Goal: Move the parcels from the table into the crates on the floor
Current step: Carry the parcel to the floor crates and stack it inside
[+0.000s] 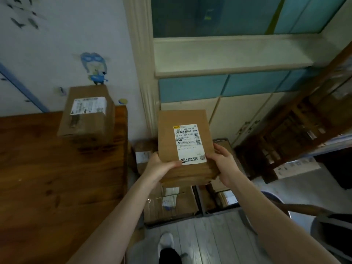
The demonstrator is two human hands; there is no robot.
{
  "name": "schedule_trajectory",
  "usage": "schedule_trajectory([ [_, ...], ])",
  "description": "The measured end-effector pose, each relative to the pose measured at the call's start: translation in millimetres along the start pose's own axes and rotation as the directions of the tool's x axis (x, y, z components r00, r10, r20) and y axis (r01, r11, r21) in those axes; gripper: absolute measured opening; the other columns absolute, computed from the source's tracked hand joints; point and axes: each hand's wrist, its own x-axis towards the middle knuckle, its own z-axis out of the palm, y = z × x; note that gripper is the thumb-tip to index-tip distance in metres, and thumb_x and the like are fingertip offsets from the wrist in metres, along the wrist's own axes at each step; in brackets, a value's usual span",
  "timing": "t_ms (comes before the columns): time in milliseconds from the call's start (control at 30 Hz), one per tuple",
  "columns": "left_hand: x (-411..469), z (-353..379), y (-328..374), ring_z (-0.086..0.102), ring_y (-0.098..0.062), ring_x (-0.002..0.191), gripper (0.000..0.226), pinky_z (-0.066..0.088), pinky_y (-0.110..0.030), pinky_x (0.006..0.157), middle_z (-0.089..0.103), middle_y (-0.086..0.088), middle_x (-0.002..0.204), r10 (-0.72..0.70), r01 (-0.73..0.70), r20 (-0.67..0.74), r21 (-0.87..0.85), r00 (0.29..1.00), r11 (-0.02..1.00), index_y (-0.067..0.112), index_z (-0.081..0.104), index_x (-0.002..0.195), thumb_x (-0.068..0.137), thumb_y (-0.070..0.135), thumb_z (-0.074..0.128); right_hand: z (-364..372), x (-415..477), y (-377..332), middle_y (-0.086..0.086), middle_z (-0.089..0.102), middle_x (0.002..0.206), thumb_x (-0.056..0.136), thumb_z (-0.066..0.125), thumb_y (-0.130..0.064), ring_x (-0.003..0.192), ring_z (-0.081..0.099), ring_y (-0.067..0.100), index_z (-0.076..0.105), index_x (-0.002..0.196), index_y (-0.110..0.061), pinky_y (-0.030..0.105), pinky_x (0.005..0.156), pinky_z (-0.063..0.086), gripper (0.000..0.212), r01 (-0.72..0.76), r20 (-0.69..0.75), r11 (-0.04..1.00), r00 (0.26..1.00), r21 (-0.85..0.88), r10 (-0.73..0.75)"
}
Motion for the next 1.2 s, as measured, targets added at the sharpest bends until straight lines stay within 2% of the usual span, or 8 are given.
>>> schedule_trajectory([
  [167,27.5,-8.8,-26.8,0.054,-0.017,0.107,0.072,0.045,-0.031,0.091,0.058,0.001,0.121,-0.076,0.076,0.022,0.003,0.997,0.997,0.012,0.048,0.131,0.068,0.018,0.083,13.9,25.8,24.7,-0.005,0.057,0.09,0.087,0.062,-0.002,0.079,0.055,0.011,0.048,0.131,-0.017,0.026,0.059,0.044,0.048,-0.098,0.001,0.995,0.995,0.012,0.098],
  [333,45.4,-14.5,-50.6,0.053,-0.018,0.107,0.079,0.044,-0.029,0.088,0.057,-0.004,0.125,-0.14,0.14,-0.016,0.016,0.99,0.99,0.011,0.045,0.133,0.066,0.021,0.086,21.5,47.9,49.4,-0.004,0.059,0.094,0.084,0.065,-0.002,0.09,0.057,0.019,0.045,0.136,-0.015,0.036,0.079,0.049,0.057,-0.168,0.016,0.986,0.986,-0.005,0.168],
  [567,55.5,-6.3,-87.5,0.053,-0.014,0.1,0.07,0.042,-0.026,0.087,0.059,-0.004,0.12,-0.235,0.232,-0.029,-0.081,0.972,0.969,0.012,0.048,0.13,0.069,0.012,0.083,17.7,73.6,83.7,0.006,0.064,0.11,0.084,0.064,-0.004,0.096,0.061,0.019,0.051,0.133,-0.018,0.033,0.076,0.051,0.052,-0.239,0.068,0.969,0.968,-0.06,0.243],
  [700,55.9,2.6,-110.1,0.056,-0.017,0.106,0.068,0.044,-0.031,0.095,0.06,0.001,0.116,-0.308,0.296,-0.077,-0.135,0.948,0.945,0.013,0.048,0.123,0.066,0.016,0.085,14.5,87.3,97.7,0.003,0.065,0.105,0.086,0.061,-0.005,0.088,0.061,0.016,0.053,0.13,-0.022,0.03,0.064,0.047,0.048,-0.288,0.12,0.949,0.945,-0.126,0.303],
  [833,59.3,14.4,-139.4,0.064,-0.021,0.106,0.104,0.049,-0.043,0.097,0.066,-0.002,0.116,-0.351,0.314,-0.113,-0.259,0.929,0.913,0.014,0.051,0.126,0.036,0.039,0.096,12.4,103.4,111.1,0.003,0.066,0.104,0.085,0.063,-0.006,0.09,0.062,0.018,0.054,0.128,-0.025,0.03,0.065,0.048,0.048,-0.324,0.147,0.928,0.924,-0.185,0.352],
  [967,55.4,21.9,-149.2,0.067,-0.017,0.096,0.068,0.056,-0.025,0.077,0.069,-0.006,0.111,-0.377,0.324,-0.12,-0.317,0.919,0.891,0.007,0.057,0.12,0.059,0.009,0.088,11.1,119.9,130.8,0.005,0.068,0.109,0.083,0.065,-0.005,0.095,0.065,0.021,0.055,0.132,-0.022,0.034,0.076,0.054,0.053,-0.332,0.166,0.915,0.913,-0.228,0.372],
  [1067,58.0,25.8,-163.3,0.063,-0.006,0.083,0.052,0.05,-0.009,0.06,0.067,0.0,0.102,-0.39,0.329,-0.164,-0.305,0.906,0.893,0.013,0.055,0.11,0.067,0.0,0.082,10.6,126.8,149.9,0.001,0.069,0.107,0.083,0.066,-0.006,0.098,0.065,0.021,0.056,0.13,-0.021,0.037,0.084,0.054,0.051,-0.356,0.177,0.9,0.897,-0.254,0.404],
  [1200,68.9,29.9,-186.0,0.064,-0.017,0.099,0.057,0.053,-0.015,0.066,0.063,-0.004,0.115,-0.458,0.376,-0.186,-0.355,0.869,0.856,0.008,0.05,0.123,0.074,0.007,0.079,9.9,135.3,173.3,0.001,0.067,0.114,0.084,0.065,-0.005,0.101,0.065,0.021,0.051,0.136,-0.021,0.038,0.088,0.053,0.056,-0.371,0.19,0.881,0.88,-0.293,0.434],
])
